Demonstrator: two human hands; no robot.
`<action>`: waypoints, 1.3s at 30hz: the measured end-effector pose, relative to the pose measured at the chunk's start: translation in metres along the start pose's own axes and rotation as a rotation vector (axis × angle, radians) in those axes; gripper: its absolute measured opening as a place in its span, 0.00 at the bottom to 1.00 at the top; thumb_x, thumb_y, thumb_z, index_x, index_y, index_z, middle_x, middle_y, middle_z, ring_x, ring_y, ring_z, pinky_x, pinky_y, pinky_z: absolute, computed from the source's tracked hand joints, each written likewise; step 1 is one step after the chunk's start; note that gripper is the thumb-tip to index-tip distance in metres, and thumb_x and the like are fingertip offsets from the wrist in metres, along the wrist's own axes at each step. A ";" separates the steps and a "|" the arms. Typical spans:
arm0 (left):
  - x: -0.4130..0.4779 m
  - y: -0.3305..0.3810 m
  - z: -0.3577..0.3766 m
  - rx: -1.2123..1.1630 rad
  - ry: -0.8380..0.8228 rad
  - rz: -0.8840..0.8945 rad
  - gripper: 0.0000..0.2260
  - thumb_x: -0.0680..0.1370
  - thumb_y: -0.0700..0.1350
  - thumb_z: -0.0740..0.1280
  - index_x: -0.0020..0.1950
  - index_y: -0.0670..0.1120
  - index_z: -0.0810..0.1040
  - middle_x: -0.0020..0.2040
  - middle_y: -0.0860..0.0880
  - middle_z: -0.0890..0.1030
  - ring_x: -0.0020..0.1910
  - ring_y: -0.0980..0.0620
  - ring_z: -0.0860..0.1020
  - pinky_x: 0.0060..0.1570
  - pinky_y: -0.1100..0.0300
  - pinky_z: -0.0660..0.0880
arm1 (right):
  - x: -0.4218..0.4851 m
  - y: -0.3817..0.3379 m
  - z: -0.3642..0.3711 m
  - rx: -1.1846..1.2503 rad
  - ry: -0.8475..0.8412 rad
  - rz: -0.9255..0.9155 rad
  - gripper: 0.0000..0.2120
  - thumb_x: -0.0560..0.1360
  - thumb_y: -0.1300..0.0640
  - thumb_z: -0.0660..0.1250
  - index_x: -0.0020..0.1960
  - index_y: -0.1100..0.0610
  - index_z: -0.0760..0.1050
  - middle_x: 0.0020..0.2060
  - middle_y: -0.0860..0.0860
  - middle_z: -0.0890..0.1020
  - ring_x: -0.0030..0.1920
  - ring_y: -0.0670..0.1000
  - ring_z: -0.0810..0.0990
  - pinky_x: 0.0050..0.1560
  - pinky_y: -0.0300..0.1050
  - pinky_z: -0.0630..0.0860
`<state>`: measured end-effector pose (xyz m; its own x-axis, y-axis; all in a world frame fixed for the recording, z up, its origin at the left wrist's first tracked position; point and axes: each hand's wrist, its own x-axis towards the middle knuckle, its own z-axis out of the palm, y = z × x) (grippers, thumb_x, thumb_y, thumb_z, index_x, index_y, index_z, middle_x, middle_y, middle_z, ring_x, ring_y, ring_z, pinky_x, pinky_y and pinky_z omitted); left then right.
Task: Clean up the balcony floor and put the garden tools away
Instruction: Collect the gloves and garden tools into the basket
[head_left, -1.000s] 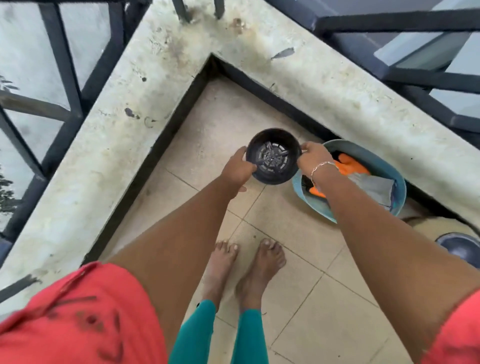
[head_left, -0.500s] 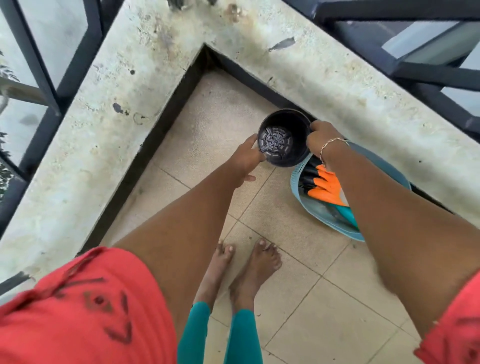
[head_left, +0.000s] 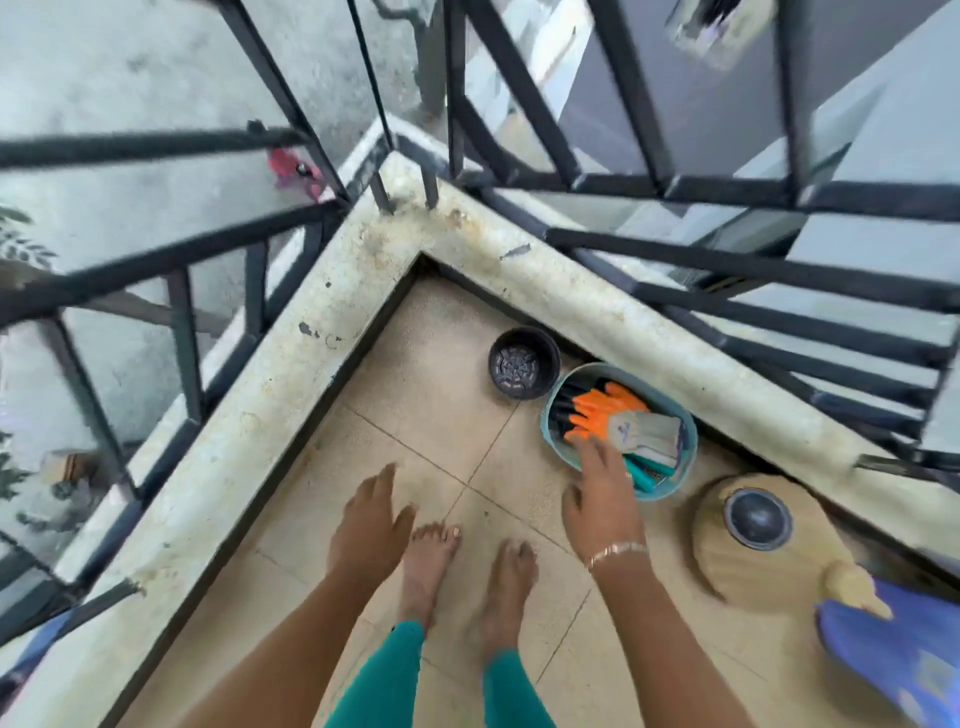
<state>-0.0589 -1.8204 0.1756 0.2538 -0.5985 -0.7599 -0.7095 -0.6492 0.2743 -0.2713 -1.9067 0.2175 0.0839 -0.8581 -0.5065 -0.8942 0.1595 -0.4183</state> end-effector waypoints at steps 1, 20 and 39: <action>-0.022 -0.008 -0.011 0.001 0.024 -0.032 0.27 0.81 0.51 0.58 0.77 0.48 0.53 0.75 0.45 0.61 0.71 0.46 0.64 0.68 0.53 0.65 | -0.025 -0.007 -0.011 0.009 0.037 -0.010 0.27 0.71 0.68 0.62 0.69 0.60 0.66 0.67 0.58 0.67 0.66 0.59 0.67 0.66 0.47 0.64; -0.417 -0.120 0.038 -0.194 0.519 -0.166 0.31 0.77 0.64 0.50 0.75 0.49 0.60 0.72 0.47 0.65 0.70 0.48 0.66 0.66 0.57 0.64 | -0.345 -0.032 -0.080 -0.283 0.056 -0.602 0.25 0.64 0.60 0.75 0.60 0.59 0.75 0.58 0.59 0.74 0.56 0.60 0.78 0.56 0.49 0.75; -0.814 -0.454 0.258 -0.875 0.845 -0.973 0.29 0.76 0.64 0.50 0.67 0.47 0.69 0.67 0.45 0.68 0.66 0.46 0.69 0.62 0.58 0.67 | -0.732 -0.209 0.182 -0.782 -0.484 -1.493 0.21 0.71 0.50 0.69 0.61 0.38 0.68 0.64 0.52 0.70 0.60 0.53 0.76 0.57 0.43 0.72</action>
<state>-0.1127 -0.9172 0.5175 0.8680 0.3144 -0.3844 0.4559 -0.8115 0.3656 -0.0656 -1.2233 0.5385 0.9397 0.1953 -0.2806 0.0937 -0.9365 -0.3381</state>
